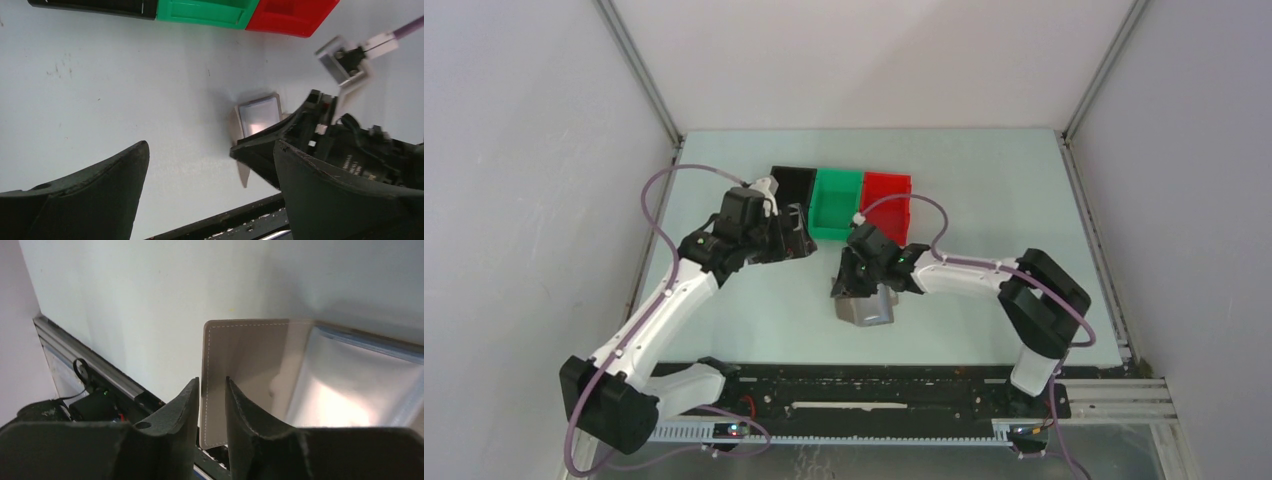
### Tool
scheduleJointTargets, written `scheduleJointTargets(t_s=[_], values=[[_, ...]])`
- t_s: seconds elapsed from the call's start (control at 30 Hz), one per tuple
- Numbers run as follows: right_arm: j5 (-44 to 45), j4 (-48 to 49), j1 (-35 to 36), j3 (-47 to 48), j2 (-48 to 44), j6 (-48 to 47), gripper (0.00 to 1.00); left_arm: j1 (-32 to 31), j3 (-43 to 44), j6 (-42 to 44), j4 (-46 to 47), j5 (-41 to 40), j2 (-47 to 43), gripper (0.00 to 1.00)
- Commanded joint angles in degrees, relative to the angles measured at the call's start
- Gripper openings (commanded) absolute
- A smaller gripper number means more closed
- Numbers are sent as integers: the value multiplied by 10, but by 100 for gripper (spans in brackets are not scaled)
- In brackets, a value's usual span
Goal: Take the credit cards out of the card holder
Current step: Open the card holder at the center of the board.
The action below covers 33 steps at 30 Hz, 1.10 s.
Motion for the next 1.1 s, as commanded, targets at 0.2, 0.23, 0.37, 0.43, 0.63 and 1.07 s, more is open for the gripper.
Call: scheduleJointTargets(t_s=[0.2, 0.23, 0.37, 0.43, 0.63, 1.07], values=[[-35, -22, 17, 38, 39, -20, 46, -1, -22, -13, 8, 30, -36, 100], [-25, -34, 16, 38, 28, -26, 48, -2, -24, -17, 14, 38, -38, 100], [14, -68, 12, 30, -28, -51, 59, -4, -42, -45, 65, 84, -48, 100], [36, -50, 10, 1, -72, -48, 59, -11, -52, -65, 88, 80, -51, 100], [65, -25, -33, -84, -168, -22, 58, -74, -77, -95, 168, 23, -64, 97], [81, -65, -199, -229, -290, 15, 55, -174, 32, -122, 214, 104, 120, 87]])
